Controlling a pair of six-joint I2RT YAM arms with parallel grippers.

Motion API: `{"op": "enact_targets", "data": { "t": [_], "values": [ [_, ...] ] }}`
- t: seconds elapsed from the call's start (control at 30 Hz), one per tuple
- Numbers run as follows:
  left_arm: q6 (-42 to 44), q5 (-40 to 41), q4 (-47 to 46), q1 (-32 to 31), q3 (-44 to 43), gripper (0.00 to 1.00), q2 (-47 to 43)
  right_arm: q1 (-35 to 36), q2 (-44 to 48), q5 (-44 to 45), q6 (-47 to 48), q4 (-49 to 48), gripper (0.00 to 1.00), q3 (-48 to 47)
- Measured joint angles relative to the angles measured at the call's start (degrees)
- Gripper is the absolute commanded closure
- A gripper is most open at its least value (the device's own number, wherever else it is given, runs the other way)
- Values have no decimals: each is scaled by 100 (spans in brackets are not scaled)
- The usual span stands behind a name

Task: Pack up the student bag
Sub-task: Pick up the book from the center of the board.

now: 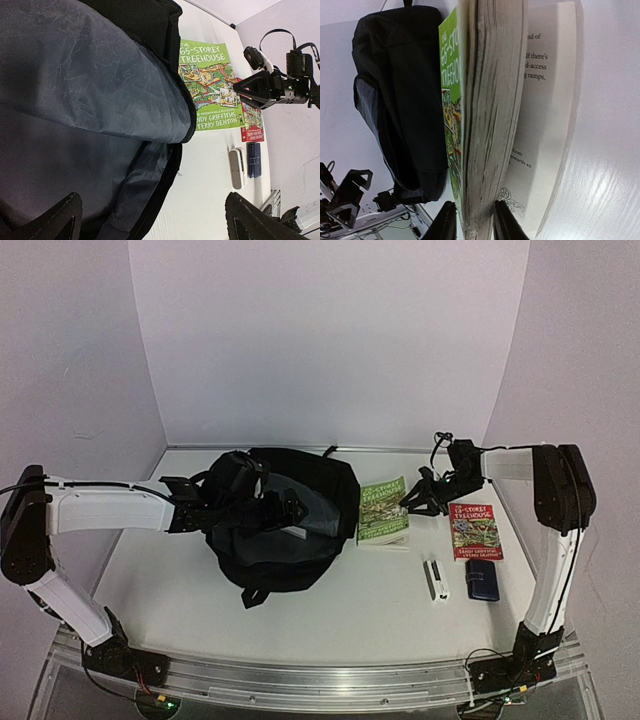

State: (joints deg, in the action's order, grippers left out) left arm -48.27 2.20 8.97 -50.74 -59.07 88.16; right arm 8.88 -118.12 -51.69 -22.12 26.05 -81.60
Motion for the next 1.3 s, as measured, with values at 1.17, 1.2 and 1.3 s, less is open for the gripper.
{"op": "enact_targets", "data": {
  "t": [1.17, 1.2, 1.3],
  "values": [
    [813, -234, 547, 0, -788, 0, 68, 121, 59, 75, 750, 531, 100, -238],
    [910, -287, 599, 0, -892, 0, 85, 131, 146, 106, 938, 717, 100, -289],
    [1187, -505, 746, 4, -1213, 0, 195, 146, 466, 172, 1542, 1231, 100, -347]
  ]
}}
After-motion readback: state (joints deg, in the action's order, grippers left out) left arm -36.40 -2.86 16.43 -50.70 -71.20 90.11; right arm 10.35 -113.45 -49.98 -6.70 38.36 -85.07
